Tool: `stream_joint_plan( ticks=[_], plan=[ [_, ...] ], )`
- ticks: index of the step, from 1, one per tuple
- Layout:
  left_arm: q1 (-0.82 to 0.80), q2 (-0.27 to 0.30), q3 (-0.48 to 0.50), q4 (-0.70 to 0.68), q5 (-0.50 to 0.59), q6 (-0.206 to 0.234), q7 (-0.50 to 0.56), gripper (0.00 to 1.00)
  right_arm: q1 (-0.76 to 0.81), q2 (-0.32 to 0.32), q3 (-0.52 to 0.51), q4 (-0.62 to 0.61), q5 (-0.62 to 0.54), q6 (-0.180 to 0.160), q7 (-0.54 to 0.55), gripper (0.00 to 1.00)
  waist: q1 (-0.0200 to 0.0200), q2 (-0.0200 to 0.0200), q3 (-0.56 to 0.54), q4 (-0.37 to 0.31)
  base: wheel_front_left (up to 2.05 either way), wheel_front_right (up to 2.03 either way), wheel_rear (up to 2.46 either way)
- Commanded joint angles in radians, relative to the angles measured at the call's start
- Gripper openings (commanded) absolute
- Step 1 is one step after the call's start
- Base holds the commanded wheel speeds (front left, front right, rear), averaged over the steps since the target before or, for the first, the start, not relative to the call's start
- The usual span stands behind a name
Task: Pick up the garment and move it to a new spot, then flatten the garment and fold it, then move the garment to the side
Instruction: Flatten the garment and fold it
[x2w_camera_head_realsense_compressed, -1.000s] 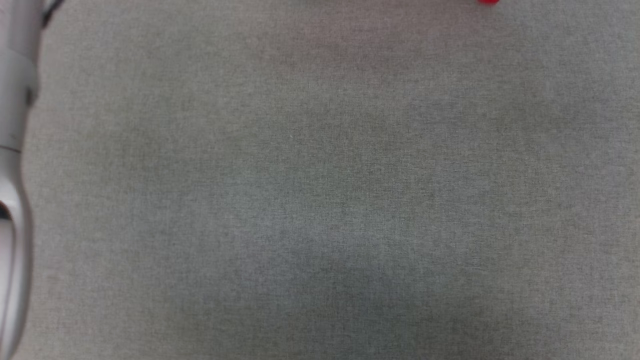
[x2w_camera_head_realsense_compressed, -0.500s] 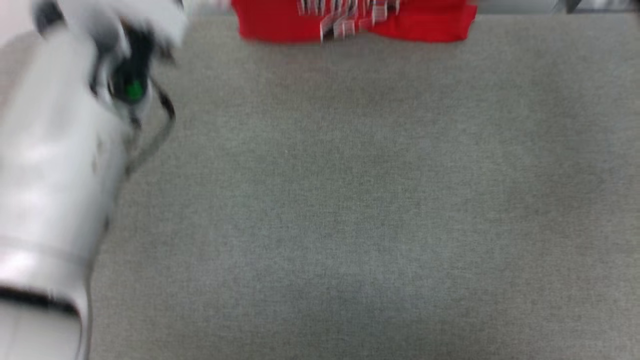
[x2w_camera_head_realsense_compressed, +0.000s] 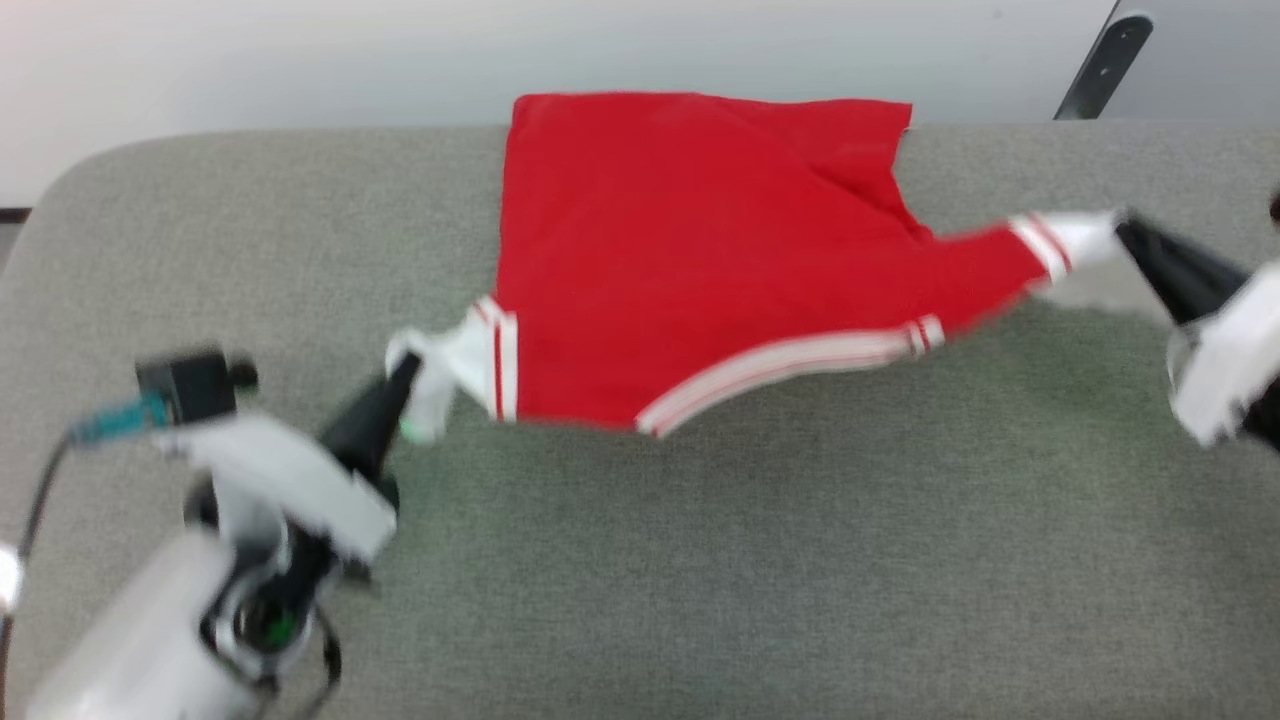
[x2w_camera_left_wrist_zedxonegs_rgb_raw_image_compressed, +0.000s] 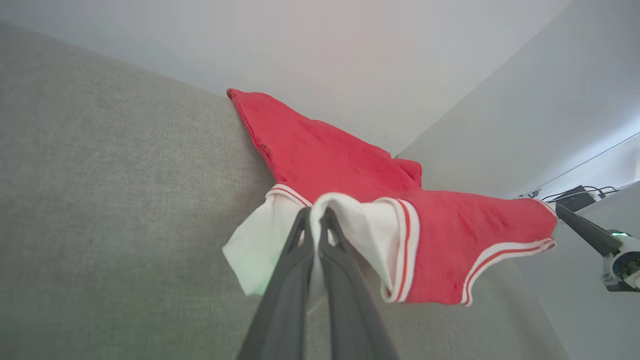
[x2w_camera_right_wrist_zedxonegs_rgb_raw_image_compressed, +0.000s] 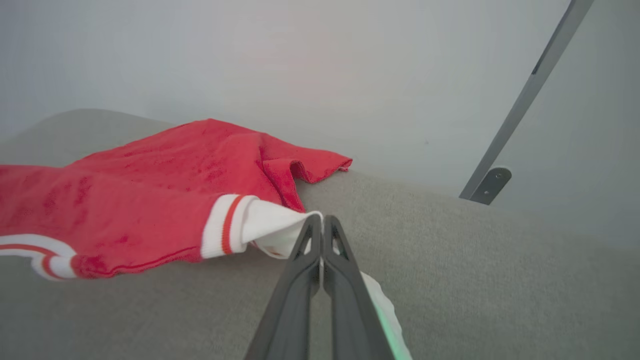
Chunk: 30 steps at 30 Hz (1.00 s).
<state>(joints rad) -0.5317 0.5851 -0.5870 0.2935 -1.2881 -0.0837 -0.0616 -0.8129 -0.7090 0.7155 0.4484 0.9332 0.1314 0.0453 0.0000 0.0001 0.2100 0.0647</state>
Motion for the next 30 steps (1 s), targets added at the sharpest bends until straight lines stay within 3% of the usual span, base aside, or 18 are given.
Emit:
stream_joint_plan(
  ticks=[1, 6, 10, 14, 22, 26, 30],
  plan=[
    [0.052, 0.020, 0.005, -0.040, -0.010, 0.017, -0.009, 0.00, 0.055, -0.020, -0.025, -0.047, 0.001, -0.001, 0.021, 0.00, 0.0000, -0.0001, -0.006, -0.005, 0.00, 0.00, 0.00],
    [0.235, 0.087, 0.012, -0.198, -0.040, 0.075, -0.029, 0.00, 0.257, -0.073, -0.147, -0.246, -0.034, -0.001, 0.122, 0.00, 0.0000, -0.0001, -0.010, -0.016, 0.00, 0.00, 0.00],
    [0.342, 0.129, 0.027, -0.296, -0.063, 0.114, -0.052, 0.00, 0.423, -0.071, -0.283, -0.394, -0.082, -0.001, 0.222, 0.00, 0.0000, -0.0001, -0.013, -0.018, 0.00, 0.00, 0.00],
    [0.427, 0.172, 0.048, -0.373, -0.074, 0.150, -0.078, 0.00, 0.598, -0.032, -0.418, -0.559, -0.145, -0.001, 0.357, 0.00, 0.0000, -0.0001, -0.015, -0.022, 0.00, 0.00, 0.00],
    [0.567, 0.253, 0.092, -0.495, -0.099, 0.199, -0.119, 0.00, 0.868, 0.116, -0.614, -0.880, -0.255, -0.001, 0.624, 0.00, 0.0000, -0.0001, 0.008, -0.036, 0.00, 0.00, 0.00],
    [0.580, 0.251, 0.088, -0.506, -0.091, 0.210, -0.122, 0.00, 0.916, 0.163, -0.646, -0.949, -0.294, -0.001, 0.703, 0.00, 0.0000, -0.0001, 0.021, -0.039, 0.00, 0.00, 0.00],
    [0.547, 0.227, 0.055, -0.458, -0.056, 0.227, -0.111, 0.00, 0.908, 0.177, -0.622, -0.936, -0.320, -0.001, 0.729, 0.00, 0.0000, -0.0001, 0.029, -0.041, 0.00, 0.00, 0.00]
  ],
)
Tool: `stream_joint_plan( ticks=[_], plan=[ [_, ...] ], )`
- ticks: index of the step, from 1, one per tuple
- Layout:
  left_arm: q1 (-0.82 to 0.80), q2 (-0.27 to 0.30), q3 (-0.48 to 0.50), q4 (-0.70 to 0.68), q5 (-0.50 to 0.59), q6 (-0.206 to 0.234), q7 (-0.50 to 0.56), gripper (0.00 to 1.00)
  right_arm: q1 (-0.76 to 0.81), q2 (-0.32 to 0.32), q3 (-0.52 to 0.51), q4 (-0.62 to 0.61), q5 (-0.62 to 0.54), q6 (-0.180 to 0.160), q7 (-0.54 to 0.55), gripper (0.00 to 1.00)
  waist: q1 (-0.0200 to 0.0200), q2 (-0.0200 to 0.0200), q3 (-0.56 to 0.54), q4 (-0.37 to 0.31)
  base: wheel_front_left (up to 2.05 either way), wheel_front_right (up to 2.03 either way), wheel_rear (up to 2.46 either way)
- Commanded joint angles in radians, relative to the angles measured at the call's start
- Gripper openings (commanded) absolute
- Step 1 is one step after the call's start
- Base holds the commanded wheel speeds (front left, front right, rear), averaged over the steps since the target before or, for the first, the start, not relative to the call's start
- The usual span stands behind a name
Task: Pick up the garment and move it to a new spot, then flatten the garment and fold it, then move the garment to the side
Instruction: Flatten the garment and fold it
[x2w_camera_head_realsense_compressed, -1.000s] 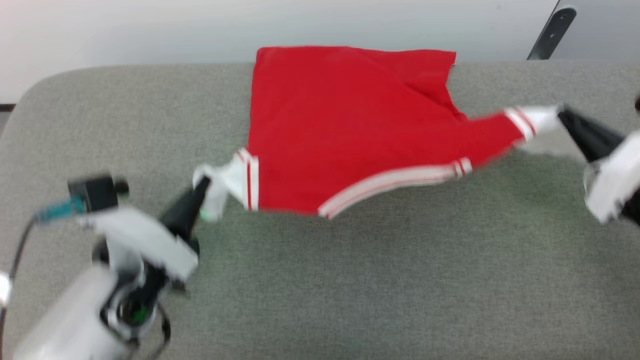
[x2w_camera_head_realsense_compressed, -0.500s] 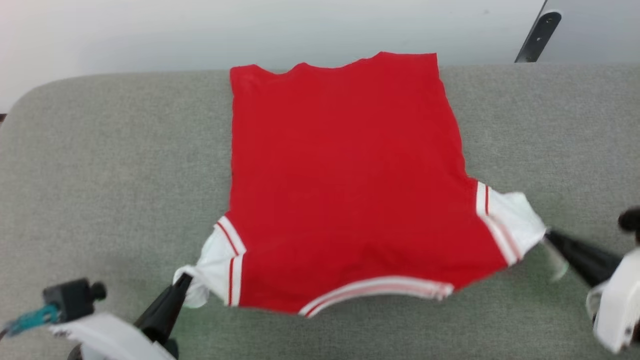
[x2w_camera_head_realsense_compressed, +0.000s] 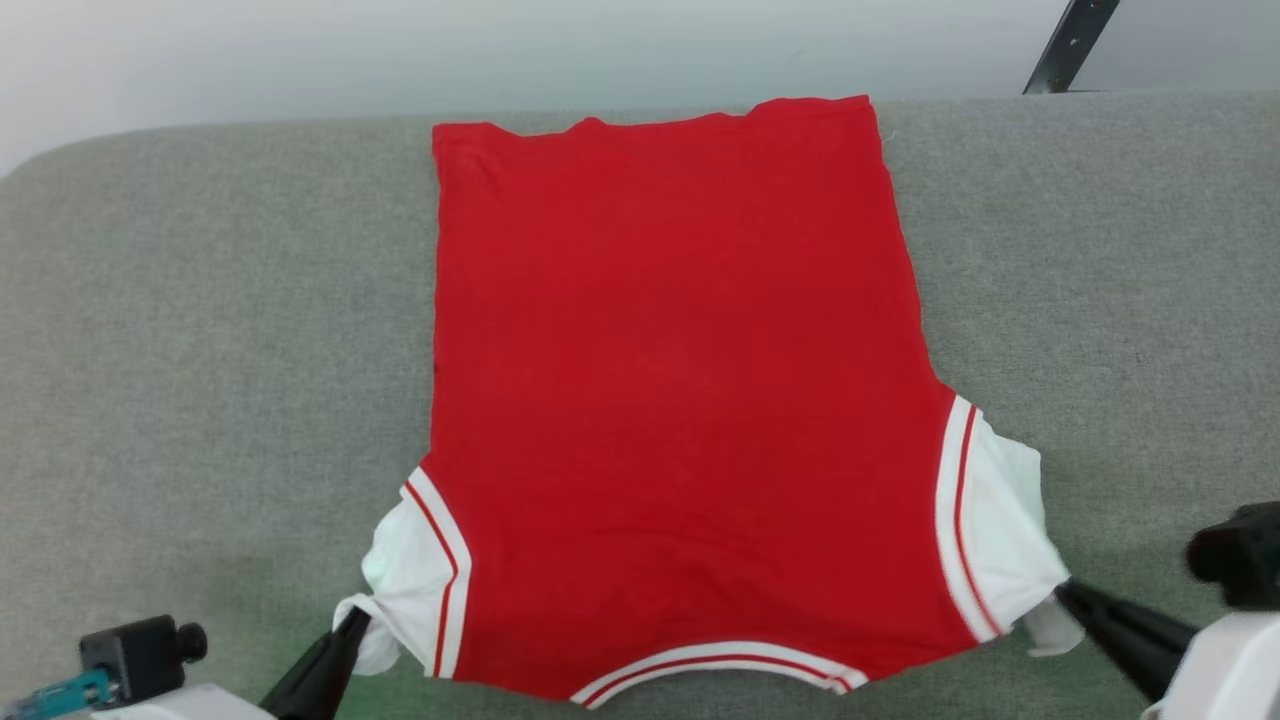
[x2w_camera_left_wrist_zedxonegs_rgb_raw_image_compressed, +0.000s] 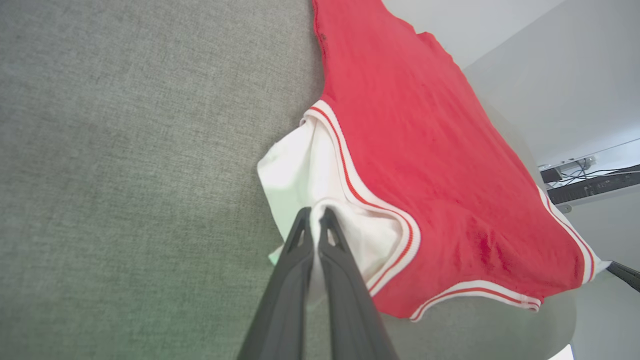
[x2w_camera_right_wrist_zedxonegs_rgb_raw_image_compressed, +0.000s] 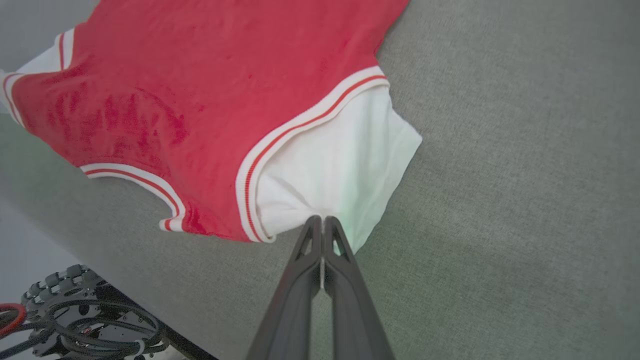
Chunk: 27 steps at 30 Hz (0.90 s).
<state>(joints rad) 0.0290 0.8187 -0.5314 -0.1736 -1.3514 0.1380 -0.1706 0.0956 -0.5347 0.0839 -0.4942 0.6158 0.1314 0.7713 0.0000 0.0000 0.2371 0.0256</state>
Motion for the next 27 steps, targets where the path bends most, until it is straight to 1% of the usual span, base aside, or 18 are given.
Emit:
stream_joint_plan(
  ticks=[1, 2, 5, 10, 13, 20, 24, 27],
  plan=[
    [-0.020, -0.016, -0.009, 0.028, 0.014, 0.009, 0.001, 0.00, -0.010, -0.003, 0.021, 0.018, -0.014, -0.001, 0.004, 0.00, 0.0000, 0.0000, 0.003, -0.002, 0.00, 0.00, 0.00],
    [-0.020, -0.016, -0.009, 0.028, 0.014, 0.009, 0.001, 0.00, -0.010, -0.003, 0.021, 0.018, -0.014, -0.001, 0.004, 0.00, 0.0000, 0.0000, 0.003, -0.002, 0.00, 0.00, 0.00],
    [-0.046, -0.039, -0.046, 0.091, 0.052, 0.016, 0.013, 0.00, -0.033, -0.011, 0.062, 0.074, -0.030, -0.001, -0.005, 0.00, 0.0000, 0.0000, 0.006, -0.003, 0.00, 0.00, 0.00],
    [-0.097, -0.084, -0.108, 0.201, 0.121, 0.028, 0.028, 0.00, -0.079, -0.022, 0.141, 0.202, -0.036, -0.001, -0.046, 0.00, 0.0000, 0.0000, 0.016, 0.000, 0.00, 0.00, 0.00],
    [-0.125, -0.122, -0.138, 0.256, 0.144, 0.027, 0.038, 0.00, -0.111, -0.033, 0.193, 0.284, -0.046, -0.001, -0.084, 0.00, 0.0000, 0.0000, 0.026, 0.006, 0.00, 0.00, 0.00],
    [-0.160, -0.165, -0.216, 0.386, 0.210, 0.051, 0.084, 0.00, -0.174, -0.048, 0.317, 0.442, -0.063, -0.002, -0.158, 0.00, 0.0000, 0.0000, 0.043, 0.015, 0.00, 0.00, 0.00],
    [-0.165, -0.198, -0.226, 0.417, 0.202, 0.034, 0.080, 0.00, -0.204, -0.050, 0.371, 0.509, -0.063, -0.002, -0.187, 0.00, 0.0000, 0.0000, 0.047, 0.013, 0.00, 0.00, 0.00],
    [-0.167, -0.209, -0.228, 0.429, 0.199, 0.026, 0.077, 0.00, -0.222, -0.050, 0.394, 0.539, -0.055, -0.003, -0.205, 0.00, 0.0000, 0.0000, 0.046, 0.012, 0.00, 0.00, 0.00]
  ],
)
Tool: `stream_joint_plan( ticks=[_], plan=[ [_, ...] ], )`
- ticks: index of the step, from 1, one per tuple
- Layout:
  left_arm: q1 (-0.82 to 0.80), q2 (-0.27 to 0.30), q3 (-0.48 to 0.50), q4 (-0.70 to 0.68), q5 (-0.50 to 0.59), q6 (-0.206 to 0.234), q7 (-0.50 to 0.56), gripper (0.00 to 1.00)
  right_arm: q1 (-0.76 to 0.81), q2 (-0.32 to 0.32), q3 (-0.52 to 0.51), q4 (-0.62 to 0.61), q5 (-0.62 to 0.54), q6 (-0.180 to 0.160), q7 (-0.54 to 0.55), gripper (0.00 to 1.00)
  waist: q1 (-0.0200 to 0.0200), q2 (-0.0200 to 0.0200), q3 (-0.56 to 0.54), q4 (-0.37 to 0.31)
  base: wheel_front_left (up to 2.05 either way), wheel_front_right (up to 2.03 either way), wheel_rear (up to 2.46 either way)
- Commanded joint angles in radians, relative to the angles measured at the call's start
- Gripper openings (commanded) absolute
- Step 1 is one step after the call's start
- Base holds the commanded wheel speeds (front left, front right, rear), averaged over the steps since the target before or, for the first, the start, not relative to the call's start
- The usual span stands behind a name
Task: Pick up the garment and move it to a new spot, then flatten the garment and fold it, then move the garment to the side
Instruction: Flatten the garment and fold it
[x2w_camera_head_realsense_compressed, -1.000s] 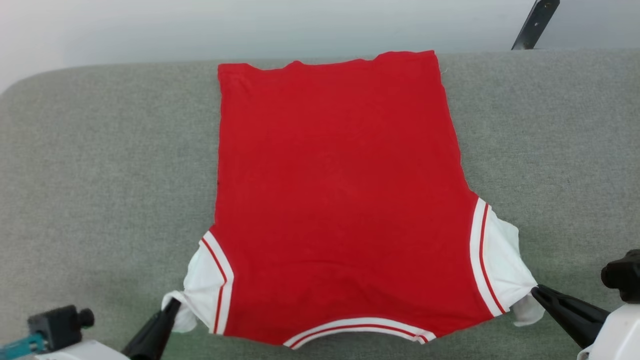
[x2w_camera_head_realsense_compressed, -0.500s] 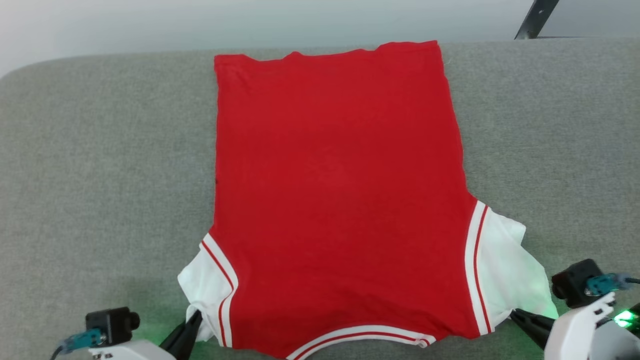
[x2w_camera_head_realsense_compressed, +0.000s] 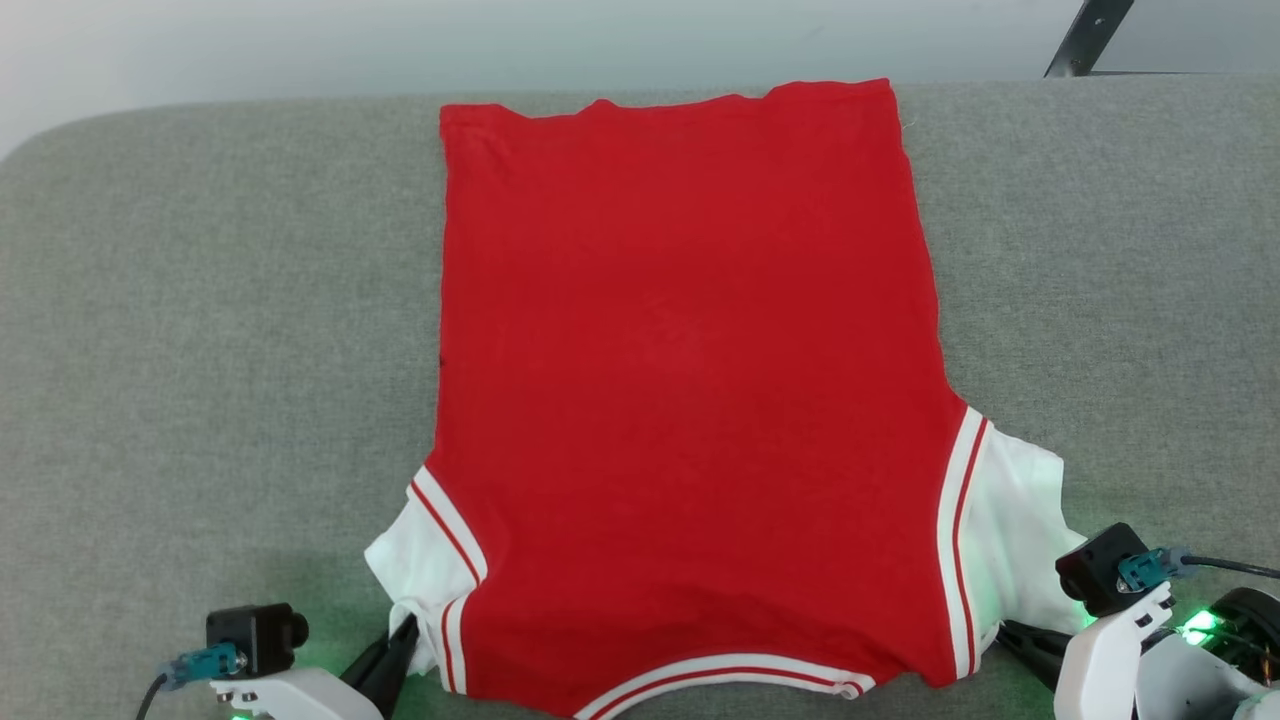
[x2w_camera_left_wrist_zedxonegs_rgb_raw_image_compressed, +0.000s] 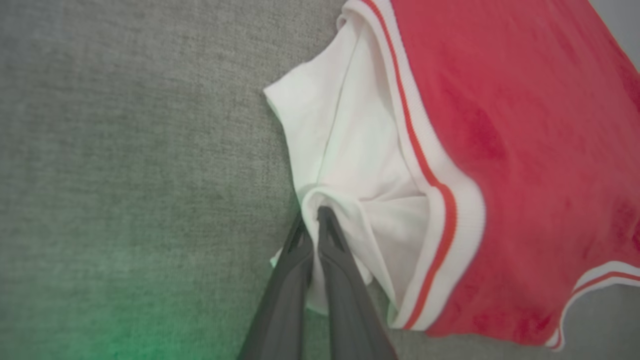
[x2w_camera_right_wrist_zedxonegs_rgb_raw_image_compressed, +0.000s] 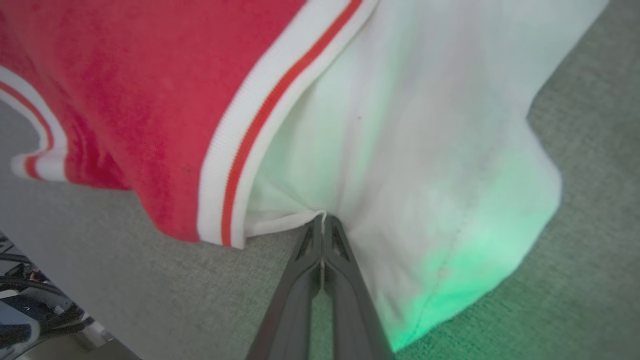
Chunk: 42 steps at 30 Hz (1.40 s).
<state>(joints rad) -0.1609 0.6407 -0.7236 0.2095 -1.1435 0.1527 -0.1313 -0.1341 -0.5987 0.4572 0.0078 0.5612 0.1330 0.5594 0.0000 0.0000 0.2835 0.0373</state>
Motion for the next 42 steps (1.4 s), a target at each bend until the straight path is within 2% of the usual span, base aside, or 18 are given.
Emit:
stream_joint_plan(
  ticks=[1, 2, 4, 8, 13, 16, 19, 23, 28, 31, 36, 42],
  plan=[
    [0.022, -0.033, -0.037, 0.049, -0.009, 0.009, 0.036, 0.00, 0.001, 0.012, 0.027, 0.042, 0.001, -0.004, 0.003, 0.00, 0.0000, 0.0000, 0.000, -0.001, 0.00, 0.00, 0.00],
    [0.020, -0.034, -0.037, 0.052, -0.008, 0.008, 0.036, 0.00, -0.007, 0.008, 0.030, 0.044, -0.002, -0.004, -0.006, 0.24, 0.0000, 0.0000, -0.001, -0.001, 0.00, 0.00, 0.00],
    [0.013, -0.035, -0.037, 0.054, -0.007, 0.004, 0.035, 0.00, -0.021, -0.003, 0.031, 0.034, -0.008, -0.005, -0.017, 1.00, 0.0000, 0.0000, -0.003, -0.001, 0.00, 0.00, 0.00],
    [0.018, -0.041, -0.027, 0.043, -0.016, 0.001, 0.021, 0.00, -0.041, -0.006, -0.029, -0.038, 0.051, -0.004, -0.005, 1.00, 0.0000, 0.0000, -0.010, -0.009, 0.00, 0.00, 0.00],
    [0.009, -0.046, -0.032, 0.012, -0.008, 0.006, 0.025, 0.00, -0.095, -0.047, -0.147, -0.179, 0.129, -0.003, 0.106, 1.00, 0.0000, 0.0000, 0.001, 0.004, 0.00, 0.00, 0.00],
    [-0.024, -0.047, -0.033, -0.012, 0.004, 0.003, 0.030, 0.00, -0.177, -0.079, -0.230, -0.240, 0.149, -0.003, 0.194, 1.00, 0.0000, 0.0000, 0.030, 0.027, 0.00, 0.00, 0.00],
    [-0.057, -0.051, -0.041, -0.035, 0.024, -0.002, 0.042, 0.00, -0.310, -0.056, -0.297, -0.217, 0.136, -0.003, 0.252, 1.00, 0.0000, 0.0000, 0.064, 0.062, 0.00, 0.00, 0.00],
    [-0.113, -0.059, -0.054, -0.064, 0.059, -0.005, 0.050, 0.00, -0.530, -0.002, -0.302, -0.061, 0.067, -0.003, 0.285, 1.00, 0.0000, 0.0000, 0.119, 0.121, 0.00, 0.00, 0.00],
    [-0.156, -0.062, -0.069, -0.100, 0.092, -0.011, 0.056, 0.00, -0.794, 0.046, -0.243, 0.236, -0.051, -0.003, 0.305, 1.00, 0.0000, 0.0000, 0.186, 0.209, 0.00, 0.00, 0.00],
    [-0.180, -0.079, -0.077, -0.131, 0.099, -0.023, 0.059, 0.00, -0.926, 0.071, -0.266, 0.425, -0.112, -0.003, 0.294, 1.00, 0.0000, 0.0000, 0.229, 0.271, 0.00, 0.00, 0.00],
    [-0.209, -0.106, -0.086, -0.172, 0.101, -0.055, 0.053, 0.00, -1.088, 0.098, -0.306, 0.668, -0.226, -0.003, 0.282, 1.00, 0.0000, 0.0000, 0.293, 0.358, 0.00, 0.00, 0.00],
    [-0.227, -0.125, -0.102, -0.185, 0.109, -0.079, 0.049, 0.00, -1.203, 0.116, -0.289, 0.861, -0.319, -0.003, 0.316, 1.00, 0.0000, 0.0000, 0.350, 0.413, 0.00, 0.00, 0.00]
  ],
)
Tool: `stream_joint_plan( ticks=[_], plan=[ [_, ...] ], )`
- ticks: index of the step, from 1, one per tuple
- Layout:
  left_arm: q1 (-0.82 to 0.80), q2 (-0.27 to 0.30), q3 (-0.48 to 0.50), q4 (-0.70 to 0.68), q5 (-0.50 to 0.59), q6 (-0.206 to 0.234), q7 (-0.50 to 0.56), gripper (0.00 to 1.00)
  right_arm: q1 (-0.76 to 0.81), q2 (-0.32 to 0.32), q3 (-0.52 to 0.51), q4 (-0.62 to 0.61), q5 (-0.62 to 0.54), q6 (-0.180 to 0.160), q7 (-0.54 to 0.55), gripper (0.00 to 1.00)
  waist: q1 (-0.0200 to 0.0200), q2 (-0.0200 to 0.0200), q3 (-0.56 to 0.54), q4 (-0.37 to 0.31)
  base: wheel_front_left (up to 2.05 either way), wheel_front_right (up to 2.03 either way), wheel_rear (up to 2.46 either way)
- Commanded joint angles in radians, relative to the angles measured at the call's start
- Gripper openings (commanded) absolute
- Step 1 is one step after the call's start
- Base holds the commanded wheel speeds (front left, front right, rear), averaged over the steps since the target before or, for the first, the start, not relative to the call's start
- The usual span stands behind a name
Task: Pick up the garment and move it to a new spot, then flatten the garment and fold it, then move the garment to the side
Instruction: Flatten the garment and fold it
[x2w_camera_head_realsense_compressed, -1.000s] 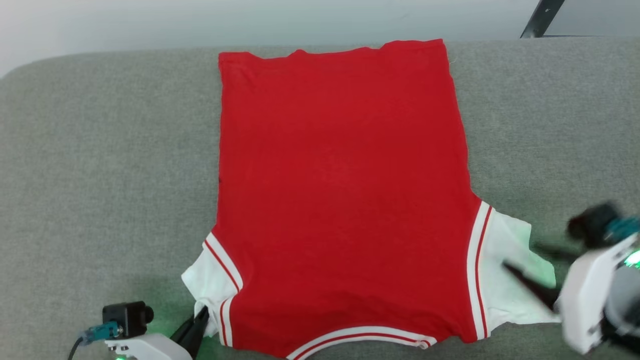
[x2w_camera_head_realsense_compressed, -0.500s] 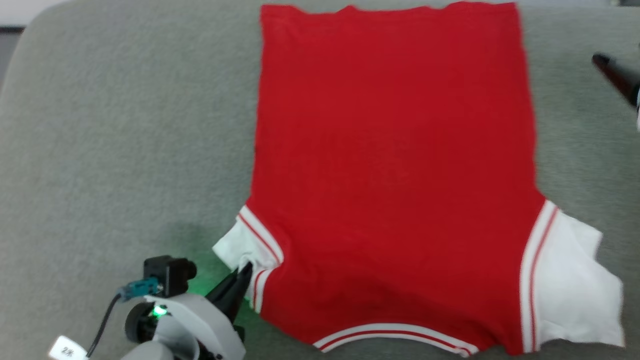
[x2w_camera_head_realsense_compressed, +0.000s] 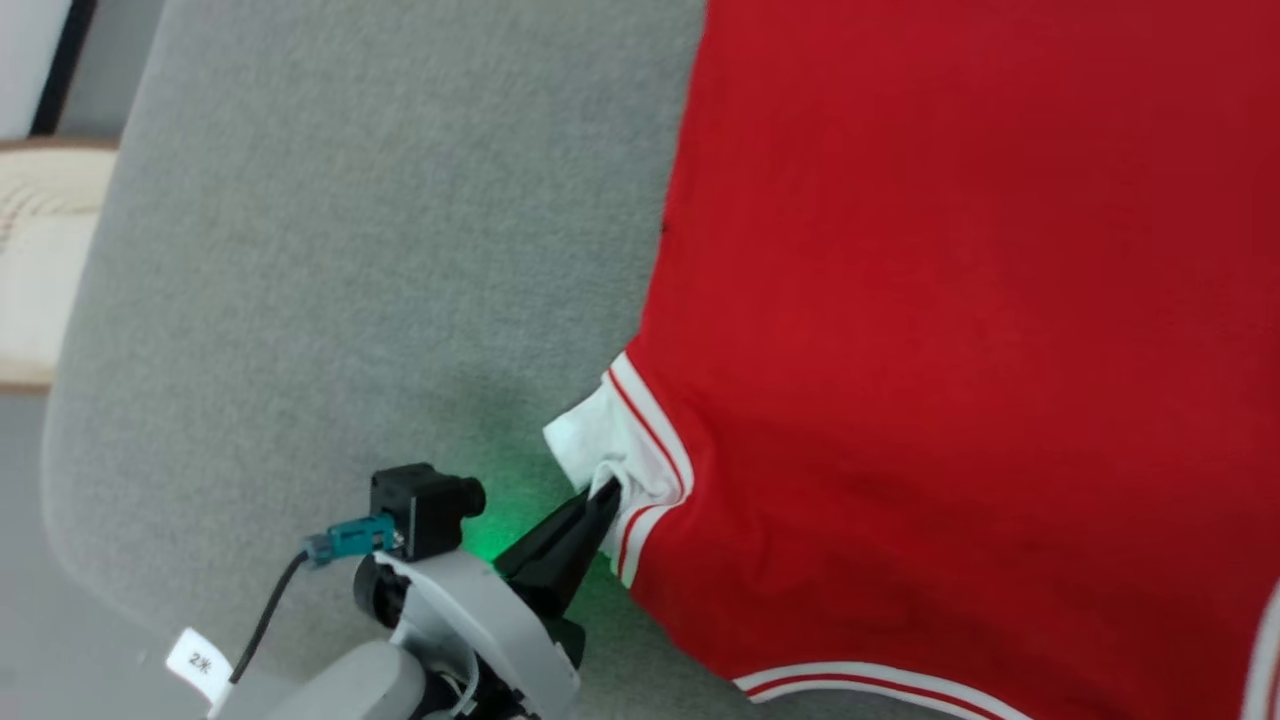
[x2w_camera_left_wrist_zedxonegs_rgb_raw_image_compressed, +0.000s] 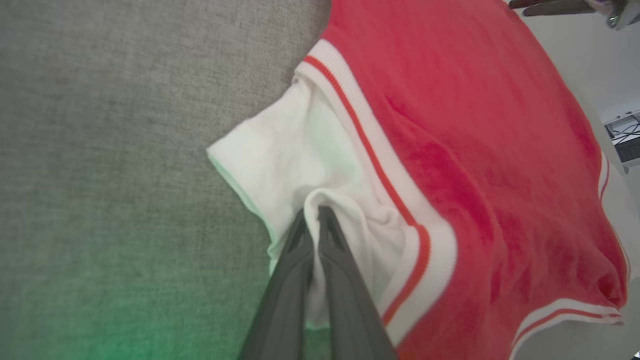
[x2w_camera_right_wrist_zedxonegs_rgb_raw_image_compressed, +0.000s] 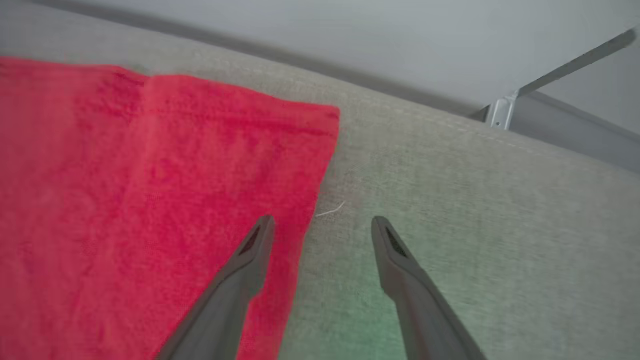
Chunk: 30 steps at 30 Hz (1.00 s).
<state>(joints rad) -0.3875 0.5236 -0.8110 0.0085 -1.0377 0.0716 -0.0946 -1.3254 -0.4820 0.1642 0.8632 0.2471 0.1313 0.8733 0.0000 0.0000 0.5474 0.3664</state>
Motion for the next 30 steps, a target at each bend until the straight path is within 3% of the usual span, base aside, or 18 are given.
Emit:
stream_joint_plan(
  ticks=[1, 8, 10, 13, 14, 22, 30],
  plan=[
    [-0.003, -0.011, -0.016, 0.017, 0.005, -0.001, 0.012, 0.00, -0.023, -0.001, 0.013, 0.027, -0.019, -0.001, 0.011, 1.00, 0.0000, 0.0000, 0.093, 0.088, 0.00, 0.00, 0.00],
    [-0.019, -0.030, -0.025, 0.053, 0.003, -0.016, 0.013, 0.00, -0.006, 0.006, 0.048, 0.166, -0.036, 0.000, 0.078, 1.00, 0.0000, 0.0000, 0.106, 0.090, 0.00, 0.00, 0.00],
    [-0.019, -0.030, -0.024, 0.059, 0.002, -0.018, 0.011, 0.00, -0.008, 0.008, 0.050, 0.174, -0.034, 0.000, 0.080, 0.96, 0.0000, 0.0000, 0.106, 0.088, 0.00, 0.00, 0.00],
    [-0.019, -0.028, -0.025, 0.074, 0.001, -0.023, 0.009, 0.00, -0.011, 0.004, 0.061, 0.191, -0.026, 0.000, 0.075, 0.15, 0.0000, 0.0000, 0.103, 0.082, 0.00, 0.00, 0.00],
    [-0.020, -0.028, -0.024, 0.078, 0.001, -0.025, 0.007, 0.00, -0.017, 0.000, 0.062, 0.192, -0.024, 0.000, 0.067, 0.00, 0.0000, 0.0000, 0.103, 0.079, 0.00, 0.00, 0.00],
    [-0.040, -0.044, -0.021, 0.101, -0.009, -0.050, -0.003, 0.00, -0.014, 0.008, 0.064, 0.214, 0.011, 0.000, 0.009, 0.00, 0.0000, 0.0000, 0.072, 0.060, 0.00, 0.00, 0.00],
    [-0.074, -0.042, 0.008, 0.137, -0.014, -0.059, -0.025, 0.00, 0.042, 0.059, 0.128, 0.193, 0.090, 0.002, -0.046, 0.00, 0.0000, 0.0000, -0.009, -0.004, 0.00, 0.00, 0.00]
  ],
)
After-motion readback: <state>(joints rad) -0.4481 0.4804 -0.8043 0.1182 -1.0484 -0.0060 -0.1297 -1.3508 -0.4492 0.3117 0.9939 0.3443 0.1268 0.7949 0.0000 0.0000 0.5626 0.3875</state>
